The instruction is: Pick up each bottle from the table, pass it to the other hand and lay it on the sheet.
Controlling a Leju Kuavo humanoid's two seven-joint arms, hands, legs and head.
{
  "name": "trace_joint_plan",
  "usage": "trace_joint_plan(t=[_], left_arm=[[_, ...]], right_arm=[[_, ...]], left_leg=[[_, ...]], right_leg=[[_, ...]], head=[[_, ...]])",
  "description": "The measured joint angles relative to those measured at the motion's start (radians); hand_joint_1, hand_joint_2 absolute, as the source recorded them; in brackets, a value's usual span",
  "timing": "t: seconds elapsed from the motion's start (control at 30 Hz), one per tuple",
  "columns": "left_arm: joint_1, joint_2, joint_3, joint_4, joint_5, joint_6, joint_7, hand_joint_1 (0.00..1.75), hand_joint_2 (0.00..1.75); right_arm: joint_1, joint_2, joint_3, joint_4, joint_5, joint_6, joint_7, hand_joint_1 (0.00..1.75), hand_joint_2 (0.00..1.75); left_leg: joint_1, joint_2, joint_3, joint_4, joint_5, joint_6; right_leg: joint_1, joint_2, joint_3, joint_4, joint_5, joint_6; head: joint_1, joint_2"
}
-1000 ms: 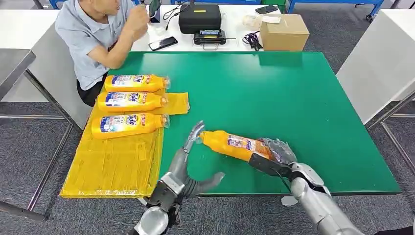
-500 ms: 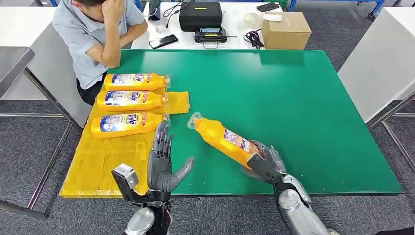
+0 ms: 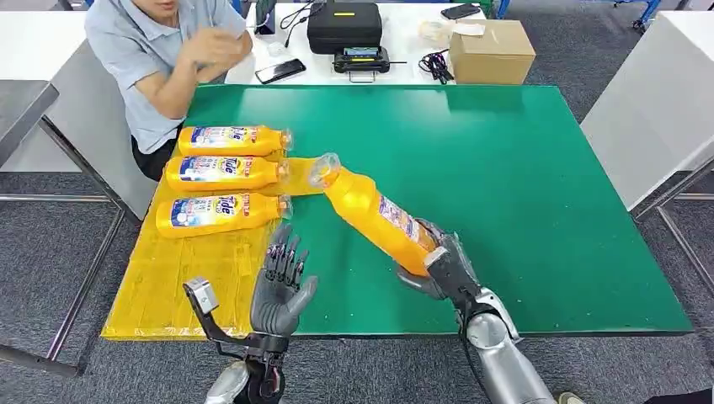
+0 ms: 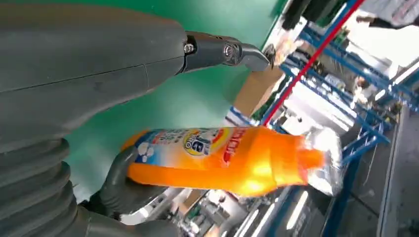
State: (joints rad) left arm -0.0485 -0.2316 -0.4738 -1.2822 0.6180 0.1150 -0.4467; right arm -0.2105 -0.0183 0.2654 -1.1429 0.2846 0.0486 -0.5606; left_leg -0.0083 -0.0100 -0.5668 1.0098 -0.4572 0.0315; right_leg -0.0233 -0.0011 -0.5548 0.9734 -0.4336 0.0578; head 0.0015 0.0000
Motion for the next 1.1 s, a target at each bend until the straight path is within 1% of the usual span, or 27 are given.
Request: trace_joint_plan(t=[0.13, 0.23, 0.53, 0.83, 0.87, 0.9, 1.1], left_arm=[[-0.013, 0.001, -0.003, 0.025, 0.003, -0.064, -0.004, 0.00, 1.75], [-0.026, 0.001, -0.008, 0.037, -0.027, -0.072, -0.020, 0.00, 1.75], [-0.073, 0.000, -0.025, 0.071, -0.053, -0.094, -0.012, 0.00, 1.75], [-0.103, -0.008, -0.026, 0.107, -0.053, -0.108, -0.021, 0.00, 1.75], [-0.103, -0.008, -0.026, 0.109, -0.053, -0.114, -0.022, 1.59, 1.75], [-0.104, -0.009, -0.026, 0.110, -0.053, -0.118, -0.023, 1.75, 1.75], [-0.108, -0.010, -0.028, 0.118, -0.060, -0.134, -0.039, 1.75, 1.75]], right_arm=[[0.000, -0.001, 0.040, -0.007, -0.017, 0.092, -0.045, 1.75, 1.75], [0.000, -0.006, 0.066, -0.007, -0.017, 0.125, -0.056, 1.75, 1.75], [-0.007, -0.020, 0.140, 0.010, 0.031, 0.152, -0.074, 1.75, 1.75], [-0.025, -0.029, 0.177, 0.040, 0.027, 0.176, -0.084, 1.75, 1.75], [-0.027, -0.029, 0.177, 0.042, 0.026, 0.177, -0.084, 1.75, 1.75], [-0.028, -0.030, 0.179, 0.046, 0.023, 0.178, -0.084, 1.75, 1.75], [-0.035, -0.030, 0.185, 0.063, 0.006, 0.188, -0.084, 1.75, 1.75]], left_leg=[[0.000, 0.000, 0.000, 0.000, 0.000, 0.000], [0.000, 0.000, 0.000, 0.000, 0.000, 0.000], [0.000, 0.000, 0.000, 0.000, 0.000, 0.000], [0.000, 0.000, -0.001, 0.000, 0.000, 0.000], [0.000, 0.000, -0.001, 0.000, 0.000, 0.000], [0.000, 0.000, -0.001, 0.000, 0.000, 0.000], [0.000, 0.000, -0.001, 0.000, 0.000, 0.000]], right_leg=[[0.000, 0.000, 0.000, 0.000, 0.000, 0.000], [0.000, 0.000, 0.000, 0.000, 0.000, 0.000], [0.000, 0.000, -0.001, 0.000, 0.000, 0.000], [0.000, 0.000, -0.001, 0.000, 0.000, 0.000], [0.000, 0.000, -0.001, 0.000, 0.000, 0.000], [0.000, 0.000, -0.001, 0.000, 0.000, 0.000], [0.000, 0.000, -0.001, 0.000, 0.000, 0.000]], head=[[0.000, 0.000], [0.000, 0.000], [0.000, 0.000], [0.000, 0.000], [0.000, 0.000], [0.000, 0.000], [0.000, 0.000]])
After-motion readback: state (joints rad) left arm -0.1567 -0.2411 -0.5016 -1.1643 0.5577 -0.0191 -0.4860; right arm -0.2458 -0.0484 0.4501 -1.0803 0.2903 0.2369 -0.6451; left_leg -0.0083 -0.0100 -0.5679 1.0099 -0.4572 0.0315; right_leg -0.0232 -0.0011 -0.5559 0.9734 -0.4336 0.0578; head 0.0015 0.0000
